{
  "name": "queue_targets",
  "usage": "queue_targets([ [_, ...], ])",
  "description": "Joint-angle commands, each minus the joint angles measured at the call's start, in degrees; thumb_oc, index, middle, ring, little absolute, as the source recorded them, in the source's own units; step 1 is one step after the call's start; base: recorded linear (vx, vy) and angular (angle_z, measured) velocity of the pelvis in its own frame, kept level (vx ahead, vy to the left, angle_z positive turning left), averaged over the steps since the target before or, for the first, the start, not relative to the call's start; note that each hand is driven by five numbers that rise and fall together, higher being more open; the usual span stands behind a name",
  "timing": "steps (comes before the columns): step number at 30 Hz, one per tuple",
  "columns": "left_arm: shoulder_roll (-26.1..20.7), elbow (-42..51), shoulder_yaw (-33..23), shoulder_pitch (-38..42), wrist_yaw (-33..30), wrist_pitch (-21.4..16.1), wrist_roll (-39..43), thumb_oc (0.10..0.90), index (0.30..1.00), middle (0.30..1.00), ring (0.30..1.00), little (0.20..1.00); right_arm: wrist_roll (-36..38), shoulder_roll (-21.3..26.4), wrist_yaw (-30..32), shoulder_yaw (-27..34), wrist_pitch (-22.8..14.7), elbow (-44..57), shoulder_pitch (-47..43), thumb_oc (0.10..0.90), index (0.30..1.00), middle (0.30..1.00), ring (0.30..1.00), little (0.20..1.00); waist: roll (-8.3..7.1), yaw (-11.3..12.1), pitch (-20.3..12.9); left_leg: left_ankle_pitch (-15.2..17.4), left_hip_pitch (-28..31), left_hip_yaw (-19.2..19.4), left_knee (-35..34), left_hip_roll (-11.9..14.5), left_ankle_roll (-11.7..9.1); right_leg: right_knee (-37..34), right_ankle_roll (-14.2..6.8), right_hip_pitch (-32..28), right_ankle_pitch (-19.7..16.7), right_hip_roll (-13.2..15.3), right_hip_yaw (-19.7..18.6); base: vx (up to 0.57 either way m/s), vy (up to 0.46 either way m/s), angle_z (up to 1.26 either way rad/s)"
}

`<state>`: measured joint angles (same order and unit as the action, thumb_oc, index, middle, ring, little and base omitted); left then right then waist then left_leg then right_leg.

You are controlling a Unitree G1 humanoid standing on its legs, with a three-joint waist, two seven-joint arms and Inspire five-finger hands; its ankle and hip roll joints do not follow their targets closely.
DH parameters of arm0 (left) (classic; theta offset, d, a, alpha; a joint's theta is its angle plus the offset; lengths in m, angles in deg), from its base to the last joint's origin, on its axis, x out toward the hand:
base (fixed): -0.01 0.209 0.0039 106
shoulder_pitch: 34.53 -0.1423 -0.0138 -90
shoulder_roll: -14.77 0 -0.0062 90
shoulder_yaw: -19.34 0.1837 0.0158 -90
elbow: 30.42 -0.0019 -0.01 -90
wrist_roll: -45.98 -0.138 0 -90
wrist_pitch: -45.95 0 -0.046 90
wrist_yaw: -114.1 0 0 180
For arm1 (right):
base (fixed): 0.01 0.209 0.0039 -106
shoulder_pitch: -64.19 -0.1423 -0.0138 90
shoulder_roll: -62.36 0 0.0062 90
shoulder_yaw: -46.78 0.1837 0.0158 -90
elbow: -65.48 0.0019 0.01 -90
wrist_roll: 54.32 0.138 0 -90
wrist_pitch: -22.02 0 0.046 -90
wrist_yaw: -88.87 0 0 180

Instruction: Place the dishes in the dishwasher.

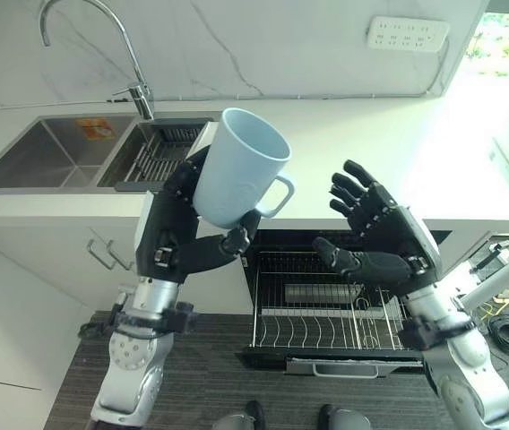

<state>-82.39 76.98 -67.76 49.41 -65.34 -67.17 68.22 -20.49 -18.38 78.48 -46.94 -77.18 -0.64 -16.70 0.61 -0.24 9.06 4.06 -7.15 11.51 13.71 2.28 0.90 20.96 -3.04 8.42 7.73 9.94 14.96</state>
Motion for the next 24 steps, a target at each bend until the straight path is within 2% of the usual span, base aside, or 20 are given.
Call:
queue_targets([
  [1, -0.91, 4.54, -3.72, 4.31, -0.8, -7.86, 1.65, 0.4, 0.3, 0.3, 0.3, 0.3, 3.02, -0.81, -0.07, 2.61, -5.24, 0.23, -5.57, 0.8, 0.9, 0.9, 0.9, 0.9, -1.71, 2.07, -0.8, 9.68, 0.83, -5.19, 3.48, -1.6, -1.18, -3.77, -2.07, -4.22, 3.87, -4.25, 2.71, 0.01, 0.351, 0.06],
  [2, -0.91, 4.14, -3.16, 4.84, -0.88, -7.91, 1.31, 0.4, 0.3, 0.3, 0.3, 0.3, 2.36, -1.04, -0.08, 2.58, -5.01, 0.37, -5.9, 0.8, 0.9, 0.9, 0.9, 0.9, -1.57, 1.48, -0.79, 9.67, 0.97, -5.5, 3.48, -1.55, -0.88, -3.77, -1.96, -4.29, 3.75, -4.94, 1.96, 0.08, 0.262, -0.01],
  [3, -1.11, 3.77, -1.73, 5.6, -0.72, -8.97, -0.98, 0.4, 0.3, 0.3, 0.3, 0.3, 4.58, -1.35, 0.14, 2.82, -4.41, 0.76, -5.45, 0.8, 0.9, 0.9, 0.9, 0.9, -1.55, 0.14, -0.25, 9.97, 1.55, -7.85, 3.48, -2.32, 0.11, -3.77, -2.55, -5.14, 0.31, -6.67, -0.71, 0.08, 0.111, 0.07],
  [4, -1.4, 3.72, -1.3, 5.93, -0.74, -9.78, -2.36, 0.4, 0.3, 0.3, 0.3, 0.3, 6.01, -2.03, -0.95, 2.96, -4.14, 0.71, -4.4, 0.8, 0.9, 0.9, 0.9, 0.9, -1.59, -0.27, 0.51, 10.15, 1.96, -8.68, 3.48, -1.81, 0.46, -3.77, -4.6, -4.96, -4.45, -5.03, -0.6, 0.07, -0.118, 0.24],
  [5, -2.48, 3.35, -1.89, 6.65, -1.18, -10.26, -2.13, 0.4, 0.3, 0.3, 0.3, 0.3, 5.31, -2.5, -2.73, 2.33, -4.1, -0.02, -4.06, 0.8, 0.9, 0.9, 0.9, 0.9, -2.39, 0.51, 1.71, 10.06, 2.14, -8.04, 3.48, -0.33, -0.1, -3.77, -6.15, -4.6, -4.68, -0.01, 0.54, 0.01, -0.331, 0.55],
  [6, -2.99, 3.3, -2.41, 7.26, -1.37, -9.82, -2.07, 0.4, 0.3, 0.3, 0.3, 0.3, 6.17, -2.45, -3.19, 2.09, -4.57, -0.03, -3.97, 0.8, 0.9, 0.9, 0.9, 0.9, -2.99, 1.17, 1.94, 10.02, 1.95, -7.28, 3.48, 0.48, -0.47, -3.77, -6.73, -4.15, -3.95, 3.03, 0.87, -0.03, -0.556, 0.37],
  [7, -3.6, 3.51, -2.78, 8.06, -1.78, -8.94, -2.35, 0.4, 0.3, 0.3, 0.3, 0.3, 7.42, -2.93, -3.3, 1.59, -4.84, 0.16, -4.1, 0.8, 0.9, 0.9, 0.9, 0.9, -3.7, 2.02, 2.12, 10.1, 1.84, -6.38, 3.48, 1.75, -1.17, -3.77, -8.34, -2.47, -6.64, 7.68, 0.91, 0.01, -0.697, -0.08],
  [8, -4.48, 3.88, -3.17, 8.48, -2.36, -8.38, -2.67, 0.4, 0.3, 0.3, 0.3, 0.3, 7.3, -4.06, -3.44, 0.93, -4.73, 0.67, -4.65, 0.8, 0.9, 0.9, 0.9, 0.9, -4.03, 2.47, 2.5, 10.29, 2.27, -5.99, 3.48, 3.54, -2.07, -3.77, -10.46, -0.13, -10.8, 12.15, 0.22, 0.06, -0.794, -0.7],
  [9, -4.85, 4.48, -3.4, 8.62, -2.52, -7.93, -2.59, 0.4, 0.3, 0.3, 0.3, 0.3, 6.68, -4.73, -3.4, 0.89, -4.32, 1.48, -4.93, 0.8, 0.9, 0.9, 0.9, 0.9, -4.05, 2.4, 2.69, 10.47, 2.35, -6.23, 3.48, 4.8, -2.28, -3.77, -10.68, 0.69, -12.28, 12.84, -1.99, 0.1, -0.819, -0.72],
  [10, -4.84, 5.28, -3.36, 9.14, -1.89, -7.26, -1.6, 0.4, 0.3, 0.3, 0.3, 0.3, 5.59, -4.61, -2.88, 1.25, -4.3, 2.15, -4.86, 0.8, 0.9, 0.9, 0.9, 0.9, -3.83, 2.45, 2.49, 9.7, 1.01, -6.92, 3.48, 6.61, -2.92, -3.77, -9.89, 0.07, -7.99, 11.39, -3.56, 0.11, -0.876, -0.27],
  [12, -4.68, 6.25, -1.89, 10.27, -4.33, -5.92, -2.27, 0.4, 0.3, 0.3, 0.3, 0.3, 5.08, -3.42, 0.01, 1.29, -2.49, 2.44, -7.21, 0.8, 0.9, 0.9, 0.9, 0.9, -4.56, 3.17, 1.99, 6.67, -0.88, -7.71, 3.48, 11.86, -6.45, -3.77, -9.34, -0.73, -3.39, 9.87, -0.59, 0.11, -0.933, 0.59],
  [14, -4.16, 6.9, -1.92, 9.49, -5.46, -5.61, -2.37, 0.4, 0.3, 0.3, 0.3, 0.3, 6.54, -1.82, 1.08, 1.9, -0.38, 2.69, -8.28, 0.8, 0.9, 0.9, 0.9, 0.9, -4.68, 2.92, 1.91, 5.24, -0.52, -7.17, 3.48, 15.09, -8.14, -3.77, -8.9, -0.31, -1.24, 8.06, -0.35, 0.12, -0.635, 0.47],
  [16, -3.62, 8.0, -3.2, 7.42, -4.54, -4.5, 0.56, 0.4, 0.3, 0.3, 0.3, 0.3, 7.23, -0.45, 0.53, 3.67, 1.62, 3.3, -7.12, 0.8, 0.9, 0.9, 0.9, 0.9, -4.03, 1.64, 1.7, 3.12, -1.09, -4.47, 3.48, 18.57, -9.54, -3.77, -6.88, -0.85, 0.48, 5.28, -0.59, 0.1, -0.447, 0.1],
  [18, -3.08, 8.09, -3.15, 7.06, -4.08, -4.48, 0.67, 0.4, 0.3, 0.3, 0.3, 0.3, 7.65, 0.15, 0.82, 4.31, 2.47, 3.9, -6.4, 0.8, 0.9, 0.9, 0.9, 0.9, -3.78, 1.09, 1.79, 2.09, -1.53, -2.84, 3.48, 19.36, -9.5, -3.77, -6.2, -1.25, 0.98, 4.54, 0.04, 0.03, -0.23, 0.02],
  [19, -2.78, 7.99, -2.7, 6.88, -3.64, -4.9, 0.83, 0.4, 0.3, 0.3, 0.3, 0.3, 7.82, 0.74, 0.68, 4.9, 2.74, 4.15, -5.78, 0.8, 0.9, 0.9, 0.9, 0.9, -3.53, 0.36, 2.06, 1.97, -1.41, -0.79, 3.48, 19.65, -9.33, -3.77, -5.78, -1.9, 1.65, 4.17, 0.68, -0.03, -0.18, -0.02],
  [21, -2.66, 6.68, -1.48, 7.41, -4.86, -6.27, 0.73, 0.4, 0.3, 0.3, 0.3, 0.3, 6.52, 1.86, 1.18, 4.24, 2.35, 3.8, -6.31, 0.8, 0.9, 0.9, 0.9, 0.9, -2.66, -0.37, 2.26, 2.28, -2.07, -0.88, 3.48, 18.28, -9.34, -3.77, -6.15, -0.98, 1.17, 4.34, 1.06, -0.08, -0.128, 0.16],
  [24, -3.02, 4.51, -0.18, 9.15, -5.81, -6.89, -0.11, 0.4, 0.3, 0.3, 0.3, 0.3, 5.44, 2.08, 1.34, 3.99, 2.25, 2.82, -7.82, 0.8, 0.9, 0.9, 0.9, 0.9, -1.5, -1.76, 1.94, 2.49, -2.31, -0.81, 3.48, 19.2, -10.3, -3.77, -6.24, -0.35, 0.98, 4.8, 0.91, -0.07, 0.029, 0.06],
])
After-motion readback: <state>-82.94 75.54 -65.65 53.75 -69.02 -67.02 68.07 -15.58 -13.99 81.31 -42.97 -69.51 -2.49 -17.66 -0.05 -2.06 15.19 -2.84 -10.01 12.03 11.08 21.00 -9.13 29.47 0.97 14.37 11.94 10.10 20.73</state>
